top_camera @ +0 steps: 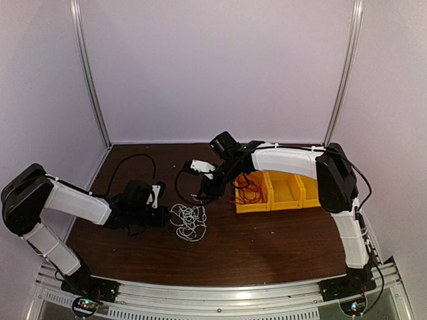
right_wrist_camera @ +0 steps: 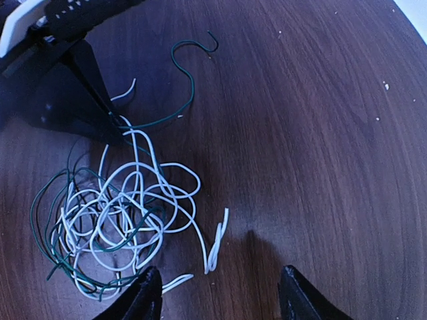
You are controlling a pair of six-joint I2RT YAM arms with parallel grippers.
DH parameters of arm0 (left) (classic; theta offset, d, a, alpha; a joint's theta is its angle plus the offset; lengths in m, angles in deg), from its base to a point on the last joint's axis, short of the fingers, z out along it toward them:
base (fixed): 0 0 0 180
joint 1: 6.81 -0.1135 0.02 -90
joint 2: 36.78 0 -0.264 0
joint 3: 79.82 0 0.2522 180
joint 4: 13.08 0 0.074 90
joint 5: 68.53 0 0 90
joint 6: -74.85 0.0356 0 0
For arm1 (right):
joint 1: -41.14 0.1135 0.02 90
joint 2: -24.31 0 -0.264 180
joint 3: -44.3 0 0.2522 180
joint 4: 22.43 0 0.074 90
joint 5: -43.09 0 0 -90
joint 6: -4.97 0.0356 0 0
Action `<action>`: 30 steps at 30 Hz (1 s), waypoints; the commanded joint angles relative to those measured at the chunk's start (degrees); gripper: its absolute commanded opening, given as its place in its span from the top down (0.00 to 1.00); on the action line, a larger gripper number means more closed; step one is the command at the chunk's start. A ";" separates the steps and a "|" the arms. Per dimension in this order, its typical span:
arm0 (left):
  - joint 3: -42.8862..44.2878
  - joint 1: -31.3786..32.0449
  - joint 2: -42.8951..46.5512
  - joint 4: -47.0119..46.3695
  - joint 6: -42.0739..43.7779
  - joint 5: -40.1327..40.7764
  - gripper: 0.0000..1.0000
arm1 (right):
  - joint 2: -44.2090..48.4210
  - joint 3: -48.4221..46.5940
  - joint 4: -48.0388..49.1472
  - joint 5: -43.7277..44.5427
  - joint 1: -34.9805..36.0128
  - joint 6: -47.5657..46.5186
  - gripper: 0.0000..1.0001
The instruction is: Untangle the cables
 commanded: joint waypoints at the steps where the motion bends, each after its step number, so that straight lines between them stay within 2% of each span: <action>1: -1.51 -0.27 0.28 -4.17 0.50 0.93 0.98 | -3.03 -3.02 -0.19 -2.55 0.41 2.99 0.40; 4: -1.60 -0.27 -0.09 -5.14 0.48 0.75 0.98 | -4.55 -2.75 1.06 -3.53 0.38 4.15 0.43; 6: -1.43 -0.27 -0.26 -5.52 0.56 0.71 0.98 | -5.60 -3.21 1.20 -4.61 0.40 4.83 0.50; 10: -0.89 -0.27 -0.94 -5.58 0.91 0.64 0.98 | -5.56 -4.56 0.95 -5.65 0.38 5.44 0.86; 12: -0.76 -0.27 -1.36 -5.58 1.08 0.87 0.98 | -3.17 -4.73 1.03 -6.41 0.39 5.40 0.98; 13: -0.79 -0.27 -1.44 -5.62 1.10 1.02 0.98 | -1.39 -4.73 1.34 -6.46 0.40 5.53 1.00; 22: -0.28 -0.35 -4.78 -6.27 1.27 1.18 0.98 | 17.46 -10.23 2.66 -7.90 0.34 7.02 1.00; 26: -0.09 -0.36 -5.95 -6.33 1.75 3.21 0.98 | 19.51 -20.20 -2.30 -9.67 0.19 6.53 1.00; 30: 0.43 -0.53 -6.96 -5.44 2.80 4.25 1.00 | 23.03 -23.27 -2.58 -11.56 0.10 4.89 1.00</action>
